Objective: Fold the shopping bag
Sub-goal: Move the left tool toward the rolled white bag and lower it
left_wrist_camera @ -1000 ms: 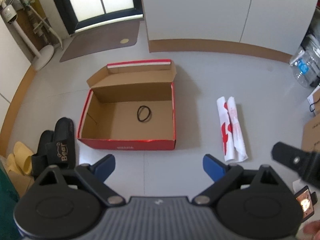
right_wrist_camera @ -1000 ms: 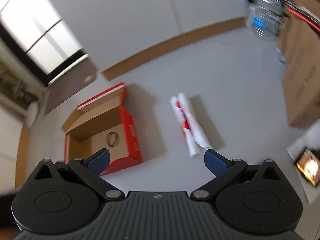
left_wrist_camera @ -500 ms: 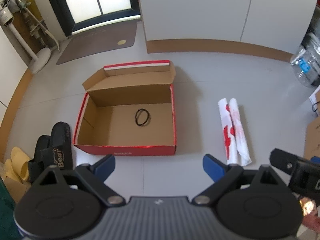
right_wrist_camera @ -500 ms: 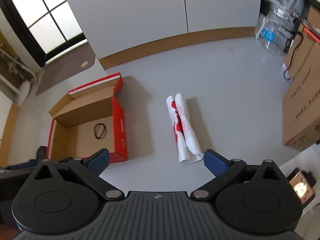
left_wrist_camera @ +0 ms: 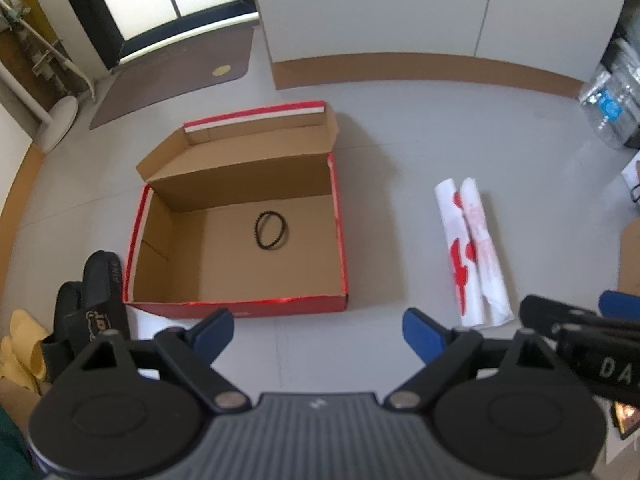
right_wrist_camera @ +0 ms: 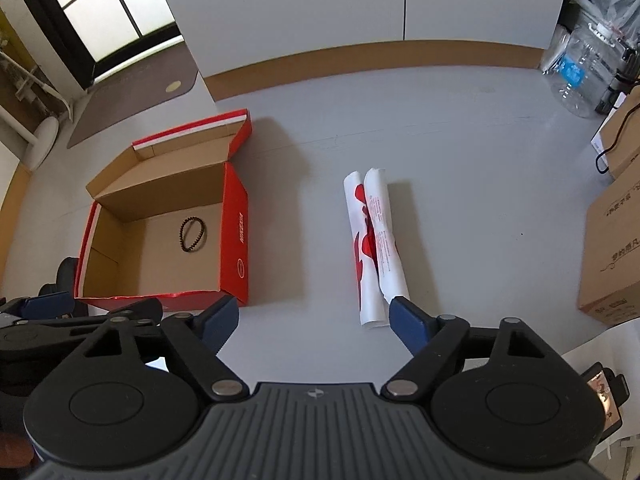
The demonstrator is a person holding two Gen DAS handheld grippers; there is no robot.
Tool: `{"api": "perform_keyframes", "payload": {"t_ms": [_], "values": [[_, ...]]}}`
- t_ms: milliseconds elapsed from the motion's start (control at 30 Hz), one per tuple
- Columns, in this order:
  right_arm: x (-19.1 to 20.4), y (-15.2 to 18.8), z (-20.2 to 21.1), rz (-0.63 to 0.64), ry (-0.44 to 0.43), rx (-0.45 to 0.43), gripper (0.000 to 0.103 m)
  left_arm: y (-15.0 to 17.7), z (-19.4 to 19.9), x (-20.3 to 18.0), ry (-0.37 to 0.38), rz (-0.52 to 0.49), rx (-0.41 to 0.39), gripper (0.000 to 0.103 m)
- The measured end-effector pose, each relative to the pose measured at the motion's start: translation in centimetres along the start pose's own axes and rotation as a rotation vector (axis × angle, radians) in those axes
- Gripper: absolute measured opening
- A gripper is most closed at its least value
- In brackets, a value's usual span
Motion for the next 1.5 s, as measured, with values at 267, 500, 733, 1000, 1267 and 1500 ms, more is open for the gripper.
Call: {"api": "perform_keyframes", "payload": {"t_ms": [267, 500, 733, 1000, 1267, 1500], "values": [[-1.2, -0.9, -2.9, 0.038, 0.047, 0.014, 0.078, -0.7, -1.2, -2.4, 0.016, -0.123, -0.041, 0.091], [-2.7, -1.1, -5.8, 0.010, 0.056, 0.046, 0.072, -1.4, -4.7, -4.2, 0.003, -0.095, 0.019, 0.090], [-4.9, -0.5, -10.1, 0.025, 0.061, 0.084, 0.068, -0.8, -7.7, -6.7, 0.032, -0.170, 0.057, 0.083], [-7.3, -0.3, -12.7, 0.000, 0.019, 0.078, 0.049, -1.7, -9.9, -9.1, 0.160, -0.185, 0.061, 0.072], [-9.6, 0.7, -14.6, 0.047, -0.025, 0.078, 0.041, -2.3, -12.1, -11.2, 0.248, -0.132, 0.089, 0.042], [-11.4, 0.5, -16.4, 0.077, -0.013, 0.108, 0.037, -1.7, -14.2, -14.0, 0.280, -0.224, 0.116, 0.037]]}}
Point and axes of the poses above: each gripper's, at about its wrist camera, not at the fingertips, and z roughly against the way its jaws point, x to its left, y to its underside, the point moved 1 cm from there along -z, roughly the way its jaws point, and after that the axes turned 13 degrees about z, right-handed, at the moved point
